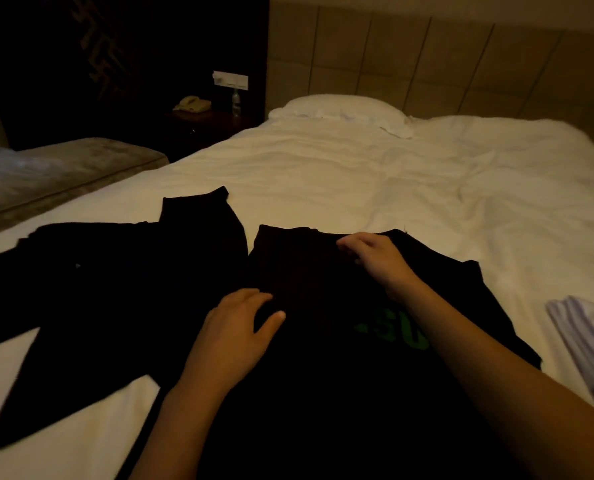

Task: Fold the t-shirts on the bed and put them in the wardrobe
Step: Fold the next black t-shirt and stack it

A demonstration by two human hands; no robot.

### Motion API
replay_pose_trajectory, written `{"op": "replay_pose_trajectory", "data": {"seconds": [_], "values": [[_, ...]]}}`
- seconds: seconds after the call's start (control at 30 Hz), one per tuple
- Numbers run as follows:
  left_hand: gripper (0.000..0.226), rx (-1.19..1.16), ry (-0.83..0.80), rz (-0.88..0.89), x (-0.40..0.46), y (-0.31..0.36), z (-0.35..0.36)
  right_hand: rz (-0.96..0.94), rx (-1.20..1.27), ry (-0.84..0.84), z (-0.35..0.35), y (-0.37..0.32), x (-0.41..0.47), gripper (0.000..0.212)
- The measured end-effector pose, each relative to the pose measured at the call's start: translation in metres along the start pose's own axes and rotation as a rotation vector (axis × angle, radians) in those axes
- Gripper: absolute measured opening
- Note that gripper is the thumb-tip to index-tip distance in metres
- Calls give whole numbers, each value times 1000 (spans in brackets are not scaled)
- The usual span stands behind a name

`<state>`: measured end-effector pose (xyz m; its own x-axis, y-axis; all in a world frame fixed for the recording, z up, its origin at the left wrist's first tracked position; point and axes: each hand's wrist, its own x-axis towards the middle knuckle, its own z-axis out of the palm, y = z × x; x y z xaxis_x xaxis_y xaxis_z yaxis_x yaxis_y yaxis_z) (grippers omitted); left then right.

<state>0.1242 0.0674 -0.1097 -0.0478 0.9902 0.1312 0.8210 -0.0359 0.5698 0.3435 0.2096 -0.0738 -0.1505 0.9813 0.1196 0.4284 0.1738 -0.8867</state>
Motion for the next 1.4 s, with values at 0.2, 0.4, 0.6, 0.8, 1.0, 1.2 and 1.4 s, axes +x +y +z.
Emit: {"op": "replay_pose_trajectory", "data": {"seconds": [0.2, 0.4, 0.6, 0.8, 1.0, 1.2, 1.4], "values": [[56, 28, 102, -107, 4, -23, 19, 4, -413, -191, 61, -14, 36, 56], [44, -91, 217, -149, 8, -38, 17, 112, -515, -244, 113, -17, 80, 73], [26, -154, 252, -219, 14, -51, 10, 95, -332, -288, 125, -25, 103, 42], [19, -457, 388, -297, 15, -56, -3, 158, 111, -159, 123, -29, 112, 19], [22, -427, 498, -373, 17, -64, -17, 253, 303, -70, 140, -24, 119, 12], [50, -146, 224, -159, 19, -59, -17, 234, 106, -145, 145, -26, 116, 21], [60, 197, -95, -51, 16, -55, -16, 143, -466, -201, 116, -25, 95, 53]]}}
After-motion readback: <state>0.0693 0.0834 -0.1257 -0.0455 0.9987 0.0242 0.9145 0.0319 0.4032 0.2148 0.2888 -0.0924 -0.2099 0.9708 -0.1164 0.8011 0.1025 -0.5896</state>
